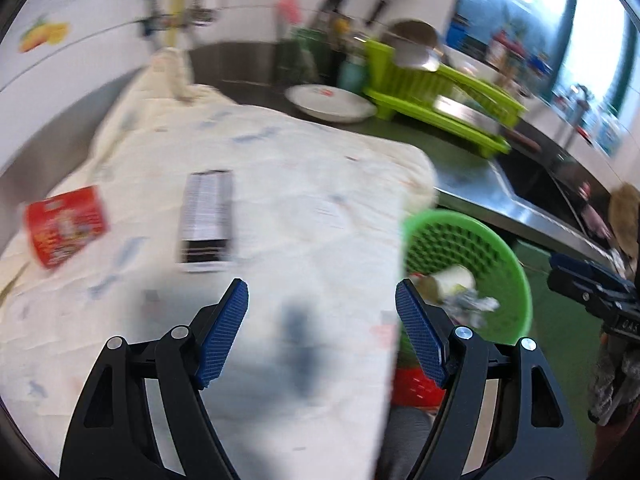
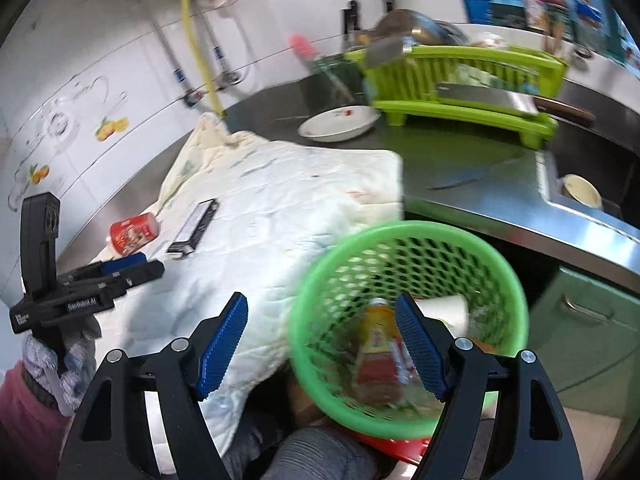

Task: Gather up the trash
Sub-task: 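Grasp the red paper cup with the left tool while the right tool grasps the black box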

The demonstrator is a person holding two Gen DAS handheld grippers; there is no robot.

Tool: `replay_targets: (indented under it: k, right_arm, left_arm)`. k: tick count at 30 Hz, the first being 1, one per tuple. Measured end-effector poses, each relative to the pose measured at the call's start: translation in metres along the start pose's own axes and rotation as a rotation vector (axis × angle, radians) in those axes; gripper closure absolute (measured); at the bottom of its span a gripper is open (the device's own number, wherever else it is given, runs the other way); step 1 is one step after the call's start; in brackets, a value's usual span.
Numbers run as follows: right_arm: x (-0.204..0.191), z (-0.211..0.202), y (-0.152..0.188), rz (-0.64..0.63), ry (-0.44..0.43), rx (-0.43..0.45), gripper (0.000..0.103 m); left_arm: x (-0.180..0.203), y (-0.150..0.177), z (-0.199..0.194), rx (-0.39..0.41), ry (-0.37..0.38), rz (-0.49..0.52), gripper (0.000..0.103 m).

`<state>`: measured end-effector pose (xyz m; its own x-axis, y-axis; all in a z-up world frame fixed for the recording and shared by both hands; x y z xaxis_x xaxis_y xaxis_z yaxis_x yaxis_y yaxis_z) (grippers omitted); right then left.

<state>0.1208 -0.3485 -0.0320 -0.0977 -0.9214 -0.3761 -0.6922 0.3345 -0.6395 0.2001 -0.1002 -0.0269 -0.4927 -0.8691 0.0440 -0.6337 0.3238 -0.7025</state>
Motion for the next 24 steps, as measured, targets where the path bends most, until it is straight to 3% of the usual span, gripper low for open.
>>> replay_targets:
  k: [17, 24]
  right_arm:
    - [-0.134, 0.094, -0.012, -0.142, -0.095, -0.114, 0.030]
    - [-0.172, 0.137, -0.024, -0.150, -0.093, -0.152, 0.030]
  left_arm:
    - [-0.177, 0.027, -0.053, 0.070, -0.277, -0.269, 0.028]
    - [-0.227, 0.032, -0.038, 0.050, -0.301, -0.329, 0.028]
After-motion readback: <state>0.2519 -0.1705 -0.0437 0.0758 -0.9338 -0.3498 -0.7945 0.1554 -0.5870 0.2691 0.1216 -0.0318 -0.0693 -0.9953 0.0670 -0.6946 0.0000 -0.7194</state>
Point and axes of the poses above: each gripper's, at about its wrist camera, not at the fingertips, and z roughly the way its jaws point, x to its right, y to its underside, the point moved 1 cm from there along z, roughly the way its jaws point, and after that the axes turned 10 degrees about z, right-handed, at the moved point
